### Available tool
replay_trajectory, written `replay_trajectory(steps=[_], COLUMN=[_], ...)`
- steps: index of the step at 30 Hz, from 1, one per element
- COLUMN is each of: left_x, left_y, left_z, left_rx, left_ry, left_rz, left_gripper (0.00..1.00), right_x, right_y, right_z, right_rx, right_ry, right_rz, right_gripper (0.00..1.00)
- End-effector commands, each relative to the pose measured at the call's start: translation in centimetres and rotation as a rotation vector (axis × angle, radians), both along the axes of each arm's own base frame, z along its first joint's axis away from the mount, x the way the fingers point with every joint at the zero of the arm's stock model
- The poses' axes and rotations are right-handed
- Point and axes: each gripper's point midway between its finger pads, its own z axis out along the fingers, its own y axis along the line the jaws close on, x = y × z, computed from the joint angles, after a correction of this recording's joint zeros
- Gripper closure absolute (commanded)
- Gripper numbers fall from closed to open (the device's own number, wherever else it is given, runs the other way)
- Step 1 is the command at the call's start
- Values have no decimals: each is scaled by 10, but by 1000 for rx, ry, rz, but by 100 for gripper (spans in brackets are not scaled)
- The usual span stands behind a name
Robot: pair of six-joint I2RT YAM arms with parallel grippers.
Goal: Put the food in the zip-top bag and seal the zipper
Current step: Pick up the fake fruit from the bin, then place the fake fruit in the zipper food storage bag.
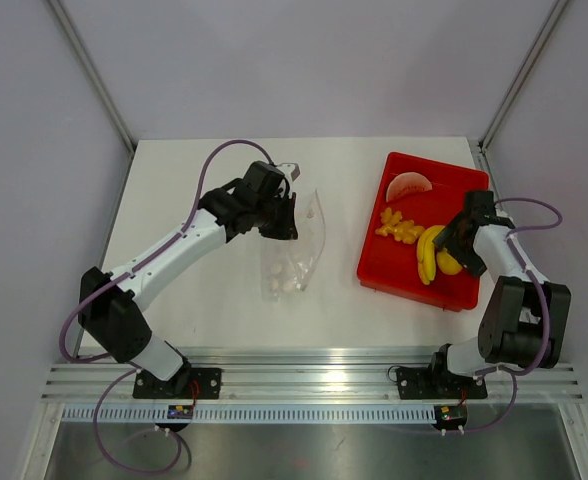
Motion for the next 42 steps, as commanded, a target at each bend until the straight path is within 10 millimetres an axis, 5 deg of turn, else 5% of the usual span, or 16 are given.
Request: replay_trajectory(steps=[1,4,11,15,19,25,32,42], left_x=[1,1,-1,-3,-2,2,5,6], left_y=[-9,-11,-19,-26,-32,-36,-41,-48], left_z=[11,13,22,25,27,20,16,20], left_rx=[-42,-48,-56,-55,-49,-21,-18,-36], left_ry=[-34,-33,-41,-46,-52,-49,-33,-17], left_rz=[-37,-39,-50,-61,-62,-58,-50,-60], left_gripper=[100,100,100,100,100,100,100,100], right_x=[14,18,18,8,-6,-18,-17,-19], right_y=[-10,-10,-6,-2,7,21,92,236], right_z=[-5,-13,-5,20,43,103,177,216], right_rx=[-3,11,20,16,38,47,168,334], right_ry=[-37,-36,-89,-149,-198,-342,-512,-566], right_rz=[-18,-13,-3,8,26,88,332,665], right_gripper=[4,4,36,53,55,55,57,59])
